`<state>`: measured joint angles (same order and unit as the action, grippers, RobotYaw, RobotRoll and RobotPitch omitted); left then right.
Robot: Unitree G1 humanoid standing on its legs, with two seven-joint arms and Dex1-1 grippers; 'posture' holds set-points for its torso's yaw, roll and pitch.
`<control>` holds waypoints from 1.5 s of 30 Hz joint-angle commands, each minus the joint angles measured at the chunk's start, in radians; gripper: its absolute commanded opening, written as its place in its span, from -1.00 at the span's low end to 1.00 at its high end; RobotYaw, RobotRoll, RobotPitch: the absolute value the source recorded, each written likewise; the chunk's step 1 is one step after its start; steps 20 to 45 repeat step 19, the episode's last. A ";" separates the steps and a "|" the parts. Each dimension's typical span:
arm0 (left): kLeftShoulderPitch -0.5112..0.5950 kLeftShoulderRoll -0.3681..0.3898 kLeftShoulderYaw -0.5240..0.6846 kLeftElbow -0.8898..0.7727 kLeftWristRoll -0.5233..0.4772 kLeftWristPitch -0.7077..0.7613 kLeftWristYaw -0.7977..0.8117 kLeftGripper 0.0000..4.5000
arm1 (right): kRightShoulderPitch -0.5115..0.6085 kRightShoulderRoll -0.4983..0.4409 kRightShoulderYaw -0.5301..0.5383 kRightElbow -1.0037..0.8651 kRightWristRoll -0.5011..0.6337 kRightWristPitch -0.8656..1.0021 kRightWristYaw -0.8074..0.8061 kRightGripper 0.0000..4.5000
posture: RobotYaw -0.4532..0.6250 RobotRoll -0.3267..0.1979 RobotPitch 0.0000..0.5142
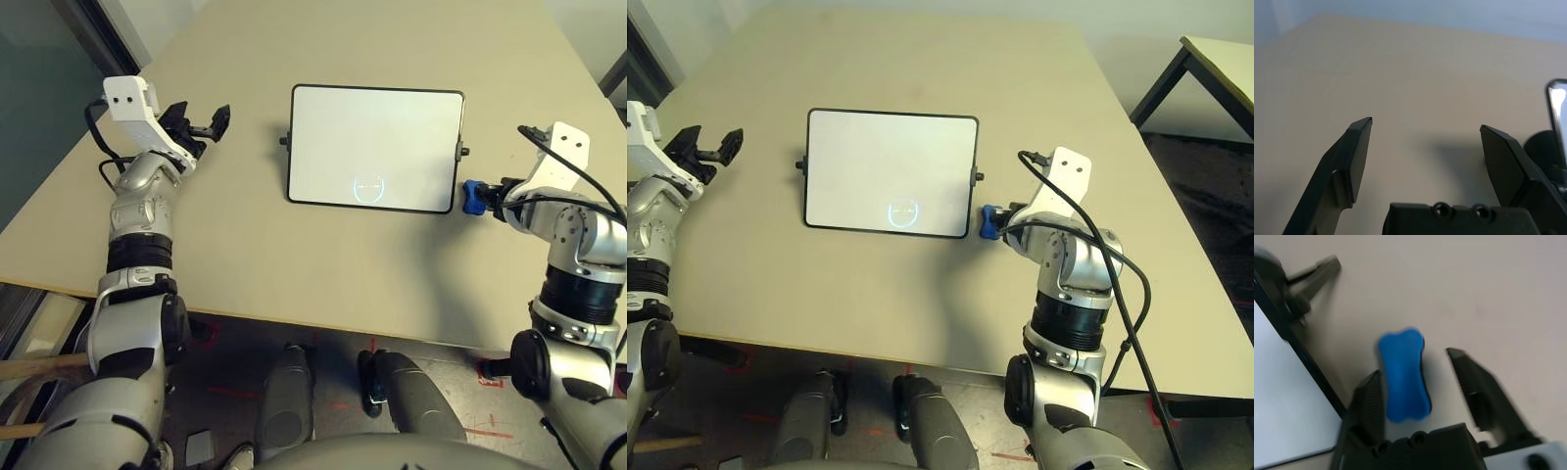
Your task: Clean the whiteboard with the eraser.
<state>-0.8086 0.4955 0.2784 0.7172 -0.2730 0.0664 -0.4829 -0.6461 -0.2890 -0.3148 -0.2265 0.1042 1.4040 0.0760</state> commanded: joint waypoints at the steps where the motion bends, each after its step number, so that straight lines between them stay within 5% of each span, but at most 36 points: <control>1: -0.026 -0.008 -0.022 0.010 0.013 0.007 -0.011 1.00 | -0.016 -0.014 -0.056 0.014 0.010 -0.130 -0.002 0.88 | -0.34 0.25 -0.17; 11: -0.092 -0.021 -0.033 0.160 0.049 -0.117 0.006 1.00 | 0.127 -0.126 -0.158 0.483 -0.005 -1.190 0.059 0.99 | -0.42 0.25 -0.16; 16: -0.099 -0.015 -0.012 0.249 0.062 -0.198 0.057 1.00 | 0.181 -0.160 -0.172 0.740 0.037 -1.417 0.112 0.99 | -0.43 0.25 -0.32; 45: -0.095 -0.019 -0.012 0.284 0.063 -0.230 0.068 1.00 | 0.189 -0.174 -0.161 0.834 0.061 -1.476 0.153 0.99 | -0.43 0.25 -0.39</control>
